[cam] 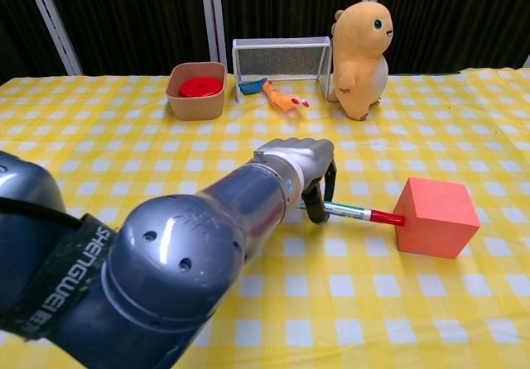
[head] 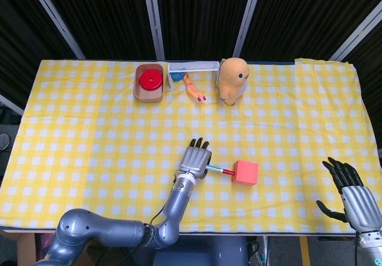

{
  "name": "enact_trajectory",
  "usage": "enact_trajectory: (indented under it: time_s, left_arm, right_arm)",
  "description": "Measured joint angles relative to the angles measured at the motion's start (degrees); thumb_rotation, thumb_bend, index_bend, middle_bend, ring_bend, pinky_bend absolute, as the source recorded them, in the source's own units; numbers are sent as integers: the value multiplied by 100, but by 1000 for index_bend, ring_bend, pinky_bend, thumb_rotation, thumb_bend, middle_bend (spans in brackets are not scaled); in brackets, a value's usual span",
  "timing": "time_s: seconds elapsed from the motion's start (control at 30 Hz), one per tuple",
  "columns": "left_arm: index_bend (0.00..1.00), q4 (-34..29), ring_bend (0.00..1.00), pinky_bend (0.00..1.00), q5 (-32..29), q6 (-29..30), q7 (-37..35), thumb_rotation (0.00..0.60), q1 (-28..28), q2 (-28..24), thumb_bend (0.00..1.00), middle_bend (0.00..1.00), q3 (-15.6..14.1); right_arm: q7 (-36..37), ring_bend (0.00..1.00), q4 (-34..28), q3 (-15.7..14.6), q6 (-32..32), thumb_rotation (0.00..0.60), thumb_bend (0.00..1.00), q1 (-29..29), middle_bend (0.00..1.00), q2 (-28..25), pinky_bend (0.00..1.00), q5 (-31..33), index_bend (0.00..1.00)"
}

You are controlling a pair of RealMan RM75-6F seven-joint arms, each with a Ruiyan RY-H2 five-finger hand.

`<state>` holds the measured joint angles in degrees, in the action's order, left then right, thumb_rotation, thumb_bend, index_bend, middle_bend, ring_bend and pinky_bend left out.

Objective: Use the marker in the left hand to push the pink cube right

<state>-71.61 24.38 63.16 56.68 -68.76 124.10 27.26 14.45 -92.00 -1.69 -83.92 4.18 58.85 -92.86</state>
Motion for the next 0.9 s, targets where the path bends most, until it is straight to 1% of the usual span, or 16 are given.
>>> enact_trajectory:
  time_s: [0.23, 0.47, 0.67, 0.9]
  left_arm:
    - [609, 48, 0, 82, -1, -18, -17, 600, -102, 131, 477, 114, -1]
    - [608, -144, 0, 82, -15, 113, -14, 600, 115, -79, 478, 113, -162]
    - [608, -539, 0, 82, 24, 274, -33, 600, 416, -486, 477, 112, -346]
    - [607, -1462, 0, 82, 208, 473, -127, 600, 913, -1386, 478, 112, -672]
  right_arm:
    - [18, 0, 10, -2, -21, 600, 320, -13, 0, -7, 0, -2, 0]
    - [39, 0, 24, 2, -29, 600, 321, -29, 0, -15, 0, 24, 0]
    - [25, 0, 25, 13, -42, 600, 320, -39, 0, -14, 0, 43, 0]
    - [-3, 0, 14, 25, -26, 600, 320, -38, 0, -12, 0, 66, 0]
